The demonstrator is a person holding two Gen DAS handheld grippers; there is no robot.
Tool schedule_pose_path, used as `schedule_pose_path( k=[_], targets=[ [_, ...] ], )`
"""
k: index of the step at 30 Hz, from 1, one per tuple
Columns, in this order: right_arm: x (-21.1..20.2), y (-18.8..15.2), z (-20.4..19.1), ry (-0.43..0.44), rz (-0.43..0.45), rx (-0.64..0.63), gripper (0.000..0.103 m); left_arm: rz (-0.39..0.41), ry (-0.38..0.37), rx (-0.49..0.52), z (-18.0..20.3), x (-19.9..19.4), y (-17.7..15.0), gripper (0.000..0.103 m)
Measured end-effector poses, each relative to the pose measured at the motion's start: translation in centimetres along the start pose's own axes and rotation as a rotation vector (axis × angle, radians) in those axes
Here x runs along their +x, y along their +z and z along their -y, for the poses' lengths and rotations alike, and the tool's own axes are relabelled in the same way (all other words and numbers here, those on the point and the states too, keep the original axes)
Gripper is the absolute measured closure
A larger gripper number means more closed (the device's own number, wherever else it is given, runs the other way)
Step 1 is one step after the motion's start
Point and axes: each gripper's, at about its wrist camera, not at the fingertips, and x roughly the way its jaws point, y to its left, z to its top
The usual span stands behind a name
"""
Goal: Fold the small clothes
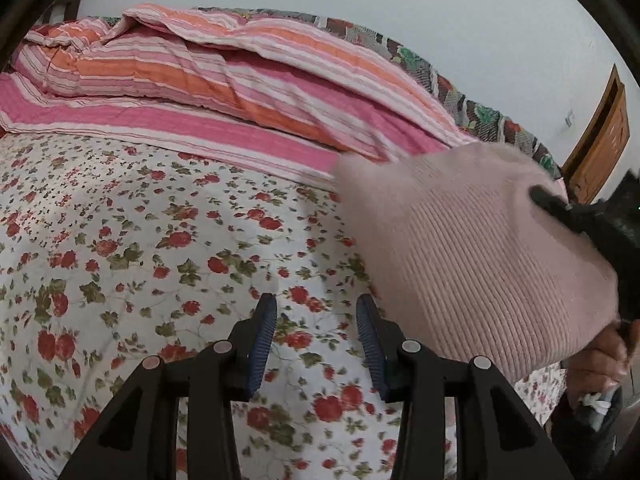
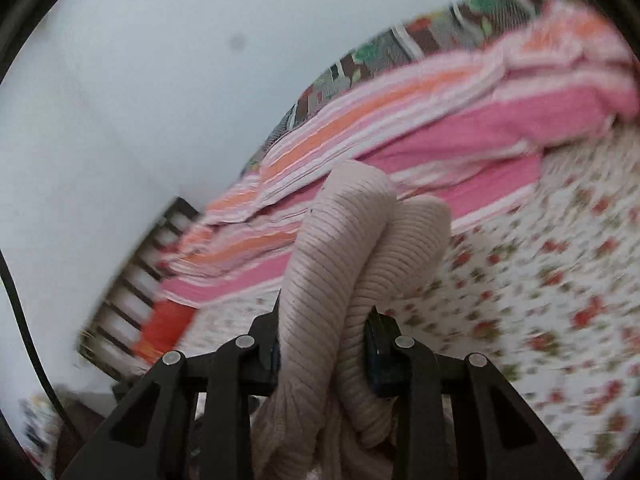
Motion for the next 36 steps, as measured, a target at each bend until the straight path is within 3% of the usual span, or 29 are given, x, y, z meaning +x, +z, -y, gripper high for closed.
schedule_pose_path(
  k=[2, 5, 7, 9, 12, 14, 23, 29, 33, 35, 36],
  targets=[
    [1.8, -0.7, 3.1, -0.066, -0.044, 0.014, 0.07, -0.014, 0.004, 0.002, -0.2, 0.9, -0.1, 0.064],
    [4.3, -2.3, 8.7, -0.251, -0.148, 0.046, 0.069, -0.031, -0.025, 0.013, 0.3, 2.6, -0.4, 0.064],
    [3.6, -2.4, 10.9, -0.177, -0.146, 0.072, 0.065, -0.039, -0.041, 0.018, 1.0, 3.6, -0.5, 0.064],
    [3.0, -2.1, 10.4, -0.181, -0.154, 0.013, 0.061, -0.056, -0.057, 0.023, 2.0, 4.9, -0.4, 0.064],
    [2.2, -2.2, 8.2, -0.254, -0.135, -0.147, 0.059, -0.066, -0.095, 0.037, 3.4, 5.7, -0.7, 0.064],
    [1.5, -2.6, 7.3, -0.275, -0.119, -0.208, 0.059, -0.051, -0.078, 0.055, 4.0, 5.3, -1.2, 0.064],
    [-2.6, -3.5, 6.5, -0.258, -0.1, -0.208, 0.059, -0.115, -0.093, 0.137, 4.9, 2.1, -4.9, 0.064],
    [-4.9, -5.1, 3.8, -0.238, -0.101, -0.248, 0.059, -0.176, -0.126, 0.191, 6.9, 2.2, -7.4, 0.064],
    [-4.9, -6.5, 2.9, -0.268, -0.124, -0.276, 0.06, -0.184, -0.07, 0.234, 8.1, 2.8, -8.2, 0.064],
    [-4.1, -7.2, 2.6, -0.3, -0.14, -0.297, 0.071, -0.158, -0.05, 0.245, 8.4, 2.8, -8.2, 0.078],
    [-3.7, -7.4, 2.6, -0.302, -0.154, -0.3, 0.086, -0.145, -0.046, 0.245, 8.3, 2.6, -8.0, 0.08]
  ],
)
